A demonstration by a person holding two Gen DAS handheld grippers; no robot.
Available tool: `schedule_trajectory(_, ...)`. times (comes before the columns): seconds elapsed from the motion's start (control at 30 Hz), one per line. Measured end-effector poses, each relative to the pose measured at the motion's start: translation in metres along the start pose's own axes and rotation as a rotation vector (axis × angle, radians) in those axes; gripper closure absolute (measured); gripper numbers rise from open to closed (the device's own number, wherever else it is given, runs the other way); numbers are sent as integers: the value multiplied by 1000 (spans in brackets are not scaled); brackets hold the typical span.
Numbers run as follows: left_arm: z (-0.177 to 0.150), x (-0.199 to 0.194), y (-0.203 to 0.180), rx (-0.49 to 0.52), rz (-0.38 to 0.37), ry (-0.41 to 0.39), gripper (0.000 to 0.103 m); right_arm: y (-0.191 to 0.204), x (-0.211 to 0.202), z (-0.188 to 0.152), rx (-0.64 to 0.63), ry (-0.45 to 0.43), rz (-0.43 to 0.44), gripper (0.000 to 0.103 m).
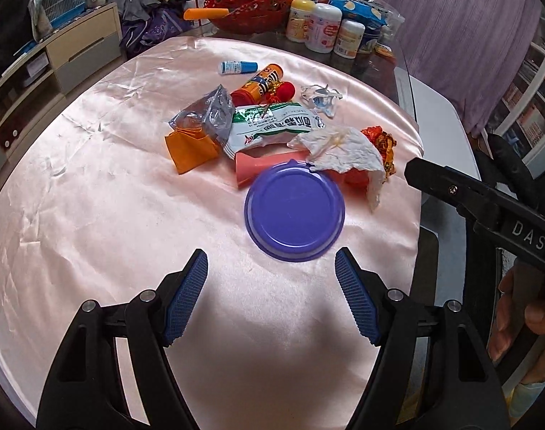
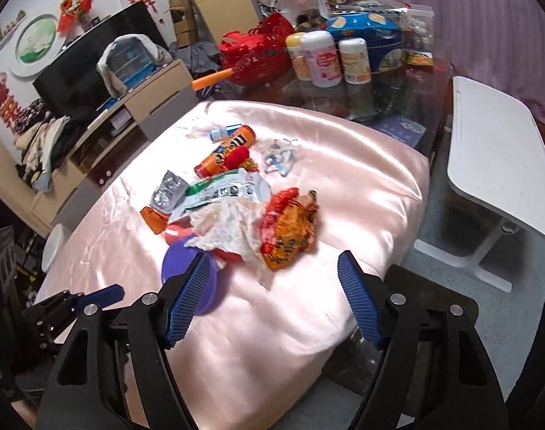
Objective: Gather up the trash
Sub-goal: 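Grasp the purple lid with the left tool while the right tool grasps the white tissue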
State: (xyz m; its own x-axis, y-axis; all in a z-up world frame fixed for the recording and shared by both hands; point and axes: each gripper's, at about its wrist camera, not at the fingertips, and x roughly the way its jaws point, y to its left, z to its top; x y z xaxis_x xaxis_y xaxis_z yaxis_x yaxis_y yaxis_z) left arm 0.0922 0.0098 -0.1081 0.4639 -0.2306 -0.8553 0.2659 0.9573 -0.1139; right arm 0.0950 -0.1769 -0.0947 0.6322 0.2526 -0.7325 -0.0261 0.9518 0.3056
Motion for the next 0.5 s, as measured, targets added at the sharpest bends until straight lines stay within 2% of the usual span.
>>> schedule_trajectory(0.27, 15, 23, 0, 15, -55, 30, 33, 14, 34, 14, 1, 37, 33, 43)
schedule_trajectory(0.4, 18, 38, -6, 31, -90, 52, 33, 15, 43, 16, -13, 39, 14, 47)
schedule_trajectory(0.43, 19, 41, -8, 34, -94, 56, 33, 14, 42, 16, -12, 35, 17, 49)
schedule_trajectory(0.5, 19, 46, -10, 33, -99, 56, 32, 14, 43, 18, -19, 33, 18, 67)
